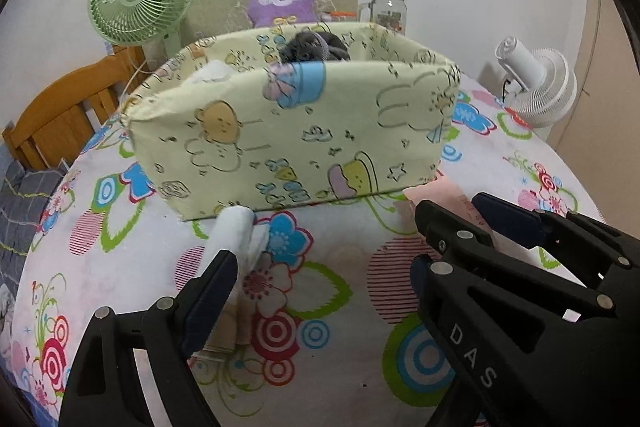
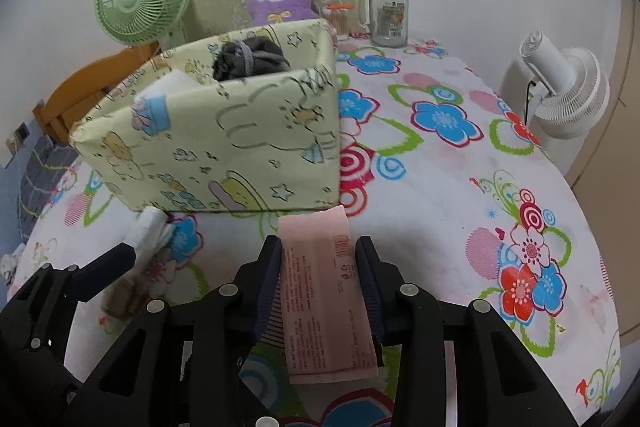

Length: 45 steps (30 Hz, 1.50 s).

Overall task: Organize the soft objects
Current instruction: 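Grasp the white rolled sock with the left gripper while the right gripper grasps the pink packet, then carry the sock with the left gripper while the right gripper carries the pink packet over the box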

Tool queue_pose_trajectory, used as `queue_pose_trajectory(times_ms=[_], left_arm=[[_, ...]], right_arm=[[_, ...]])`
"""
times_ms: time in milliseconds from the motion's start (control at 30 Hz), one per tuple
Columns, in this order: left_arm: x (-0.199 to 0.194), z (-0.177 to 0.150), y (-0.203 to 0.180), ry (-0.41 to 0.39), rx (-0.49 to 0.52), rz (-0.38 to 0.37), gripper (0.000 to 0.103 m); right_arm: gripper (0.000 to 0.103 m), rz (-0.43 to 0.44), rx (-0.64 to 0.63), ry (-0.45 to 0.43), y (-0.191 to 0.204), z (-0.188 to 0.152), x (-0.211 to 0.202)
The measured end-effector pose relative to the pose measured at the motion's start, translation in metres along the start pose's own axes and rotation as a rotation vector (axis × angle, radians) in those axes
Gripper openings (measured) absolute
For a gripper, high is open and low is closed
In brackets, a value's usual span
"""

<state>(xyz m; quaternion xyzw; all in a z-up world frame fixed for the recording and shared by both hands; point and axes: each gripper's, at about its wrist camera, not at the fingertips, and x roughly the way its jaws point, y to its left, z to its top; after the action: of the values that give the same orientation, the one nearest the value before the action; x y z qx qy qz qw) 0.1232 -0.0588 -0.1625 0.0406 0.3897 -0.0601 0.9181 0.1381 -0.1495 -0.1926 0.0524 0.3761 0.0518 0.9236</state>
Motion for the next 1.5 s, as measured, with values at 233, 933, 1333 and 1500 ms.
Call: queue_pose_trajectory(times_ms=[233,933,1333,1500], left_arm=[[-0.009,0.004,0.013,-0.033,-0.003,0.022,0.089],[0.027,-0.002,0.057,0.059,-0.076,0.016,0.068],[0.019,-0.006,0.051,0.056,-0.083,-0.003,0.024],[0.013,-0.009,0.047,0.054,-0.096,-0.031,0.021]], right_arm=[[0.041,0.018,-0.003,-0.026,0.015,0.007,-0.007],[0.042,0.032,-0.028,0.041,0.049,0.007,0.023],[0.042,0.045,-0.016,0.043,0.046,0.004,0.019],[0.042,0.037,-0.013,0.033,0.042,0.001,0.013]])
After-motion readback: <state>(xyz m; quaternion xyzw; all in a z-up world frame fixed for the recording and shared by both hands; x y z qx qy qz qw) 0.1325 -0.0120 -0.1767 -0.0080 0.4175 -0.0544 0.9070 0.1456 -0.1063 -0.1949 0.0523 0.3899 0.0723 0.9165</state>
